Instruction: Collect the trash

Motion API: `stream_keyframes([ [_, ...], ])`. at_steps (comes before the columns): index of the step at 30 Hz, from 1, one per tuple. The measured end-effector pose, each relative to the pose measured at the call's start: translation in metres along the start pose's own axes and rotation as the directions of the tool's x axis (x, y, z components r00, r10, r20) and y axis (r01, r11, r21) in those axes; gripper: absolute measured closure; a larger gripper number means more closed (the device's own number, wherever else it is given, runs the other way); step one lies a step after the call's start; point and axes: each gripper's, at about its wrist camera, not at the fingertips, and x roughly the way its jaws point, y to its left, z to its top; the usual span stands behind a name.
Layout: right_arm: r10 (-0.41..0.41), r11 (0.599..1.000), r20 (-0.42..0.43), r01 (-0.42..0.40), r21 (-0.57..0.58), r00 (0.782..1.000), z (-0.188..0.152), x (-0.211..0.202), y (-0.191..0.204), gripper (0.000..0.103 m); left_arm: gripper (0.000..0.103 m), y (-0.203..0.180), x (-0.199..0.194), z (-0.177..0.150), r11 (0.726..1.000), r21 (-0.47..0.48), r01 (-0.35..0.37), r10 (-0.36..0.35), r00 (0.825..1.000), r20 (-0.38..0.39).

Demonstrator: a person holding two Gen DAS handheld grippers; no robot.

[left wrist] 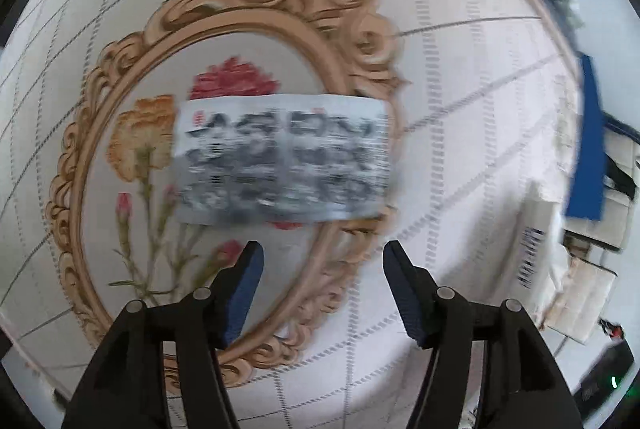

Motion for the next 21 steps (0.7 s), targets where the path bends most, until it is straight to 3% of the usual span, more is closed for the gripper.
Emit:
stream_keyframes([
  [2,0.007,1.0,-0.022,-0.007,-0.008,1.0,0.002,0.002,-0.007,0.05,0.044,-0.017,-0.01,-0.005,0.988,0.149,-0.031,0.022,0.998,0.06],
  [4,0.009,1.0,-0.036,-0.01,-0.024,0.999,0.004,0.002,-0.013,0.05,0.044,-0.04,-0.016,-0.015,0.9,0.403,-0.165,0.118,0.983,0.14],
  [5,0.012,0.999,-0.041,-0.013,-0.033,0.999,0.004,0.003,-0.017,0.05,0.043,-0.048,-0.015,-0.021,0.834,0.509,-0.215,0.145,0.974,0.174],
  [6,0.012,0.999,-0.043,-0.014,-0.039,0.999,0.005,0.004,-0.018,0.05,0.043,-0.055,-0.012,-0.026,0.731,0.609,-0.307,0.209,0.951,0.229],
  [7,0.008,0.999,-0.049,-0.01,-0.051,0.999,0.006,0.006,-0.017,0.05,0.043,-0.058,-0.008,-0.028,0.662,0.666,-0.344,0.233,0.939,0.253],
  [9,0.014,0.998,-0.063,-0.018,-0.064,0.998,0.01,0.01,-0.015,0.05,0.043,-0.061,0.003,-0.027,0.532,0.742,-0.408,0.291,0.911,0.293],
  [10,0.009,0.997,-0.066,-0.014,-0.072,0.998,0.014,0.012,-0.014,0.05,0.043,-0.06,0.007,-0.025,0.492,0.774,-0.4,0.301,0.912,0.28],
  [12,0.001,0.996,-0.067,-0.006,-0.085,0.998,0.019,0.013,-0.011,0.05,0.043,-0.062,0.015,-0.019,0.434,0.819,-0.375,0.312,0.916,0.254],
  [16,-0.013,0.994,-0.066,0.006,-0.105,0.998,0.029,0.016,-0.004,0.05,0.043,-0.077,0.035,0.001,0.359,0.875,-0.325,0.333,0.92,0.205],
  [18,-0.012,0.994,-0.067,0.005,-0.11,0.998,0.033,0.016,-0.002,0.05,0.037,-0.085,0.04,0.006,0.322,0.895,-0.308,0.326,0.924,0.201],
  [21,-0.015,0.994,-0.067,0.008,-0.11,0.998,0.035,0.019,0.001,0.05,0.037,-0.09,0.045,0.018,0.331,0.906,-0.264,0.327,0.932,0.153],
])
